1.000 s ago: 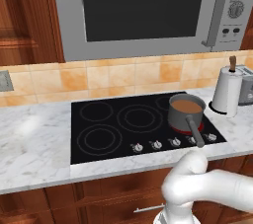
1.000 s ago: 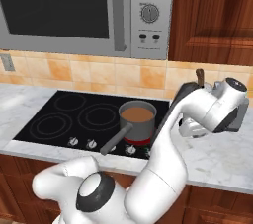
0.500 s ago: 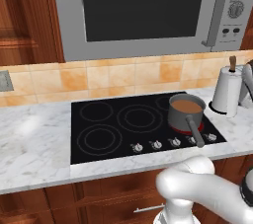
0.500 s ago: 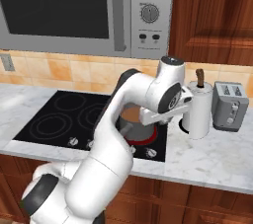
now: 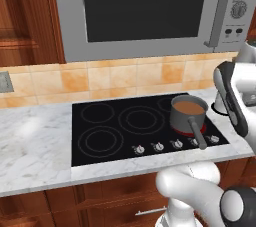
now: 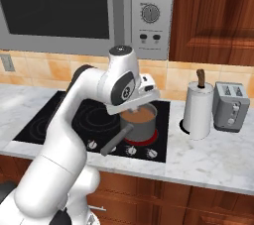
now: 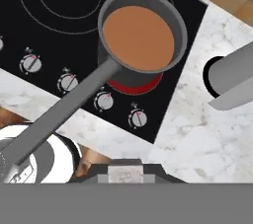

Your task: Pick up the sugar cube(s) and place them in the saucepan with hot chocolate.

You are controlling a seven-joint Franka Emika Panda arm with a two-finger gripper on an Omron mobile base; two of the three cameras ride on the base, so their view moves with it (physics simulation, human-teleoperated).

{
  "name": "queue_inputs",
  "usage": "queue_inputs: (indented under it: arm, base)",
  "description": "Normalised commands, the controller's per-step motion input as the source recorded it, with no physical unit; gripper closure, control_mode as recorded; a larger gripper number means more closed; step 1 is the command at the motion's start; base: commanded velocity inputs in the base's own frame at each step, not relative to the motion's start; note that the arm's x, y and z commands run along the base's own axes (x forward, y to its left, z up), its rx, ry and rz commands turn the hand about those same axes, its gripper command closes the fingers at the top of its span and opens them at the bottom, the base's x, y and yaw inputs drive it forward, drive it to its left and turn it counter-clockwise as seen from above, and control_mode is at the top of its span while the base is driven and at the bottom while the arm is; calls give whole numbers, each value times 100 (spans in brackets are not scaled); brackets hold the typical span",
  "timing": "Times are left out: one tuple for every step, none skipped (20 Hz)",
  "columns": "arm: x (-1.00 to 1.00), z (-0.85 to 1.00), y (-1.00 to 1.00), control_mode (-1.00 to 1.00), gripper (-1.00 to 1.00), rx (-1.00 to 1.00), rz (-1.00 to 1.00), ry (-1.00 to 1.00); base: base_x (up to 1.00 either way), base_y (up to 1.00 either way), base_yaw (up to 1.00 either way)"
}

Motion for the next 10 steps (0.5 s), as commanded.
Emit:
queue_inputs:
  arm:
    - [13,0,53,-100,100,8,-26,-25]
    - [17,0,43,-100,100,10,-27,-25]
    - [28,0,41,-100,100,8,-29,-21]
    - [34,0,40,-100,100,5,-29,-20]
    - [43,0,41,-100,100,2,-30,-16]
    - [47,0,36,-100,100,0,-29,-15]
    - [56,0,30,-100,100,0,-28,-15]
    - [61,0,24,-100,100,0,-25,-13]
    - [58,0,18,-100,100,0,-18,-3]
    - [44,0,11,-100,100,0,-12,-2]
  base:
    - [0,0,0]
    - [0,0,0]
    - [0,0,0]
    - [0,0,0]
    - [0,0,0]
    - [0,0,0]
    - [0,0,0]
    - [0,0,0]
    - [0,0,0]
    - [0,0,0]
